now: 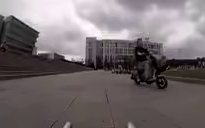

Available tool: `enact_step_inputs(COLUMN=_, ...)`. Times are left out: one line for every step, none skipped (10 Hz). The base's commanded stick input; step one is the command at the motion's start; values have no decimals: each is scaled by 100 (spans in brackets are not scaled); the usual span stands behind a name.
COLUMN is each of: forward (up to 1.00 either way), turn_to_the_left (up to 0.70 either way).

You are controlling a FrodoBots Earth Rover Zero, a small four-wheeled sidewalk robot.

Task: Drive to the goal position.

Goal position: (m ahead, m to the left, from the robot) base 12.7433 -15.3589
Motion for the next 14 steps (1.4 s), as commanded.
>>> enact_step_inputs(forward=50, turn_to_the_left=1)
enact_step_inputs(forward=50, turn_to_the_left=1)
enact_step_inputs(forward=50, turn_to_the_left=1)
enact_step_inputs(forward=50, turn_to_the_left=1)
enact_step_inputs(forward=50, turn_to_the_left=1)
enact_step_inputs(forward=50, turn_to_the_left=1)
enact_step_inputs(forward=50, turn_to_the_left=1)
enact_step_inputs(forward=50, turn_to_the_left=1)
enact_step_inputs(forward=50, turn_to_the_left=1)
enact_step_inputs(forward=50, turn_to_the_left=1)
enact_step_inputs(forward=50, turn_to_the_left=1)
enact_step_inputs(forward=50, turn_to_the_left=1)
enact_step_inputs(forward=50, turn_to_the_left=1)
enact_step_inputs(forward=50, turn_to_the_left=1)
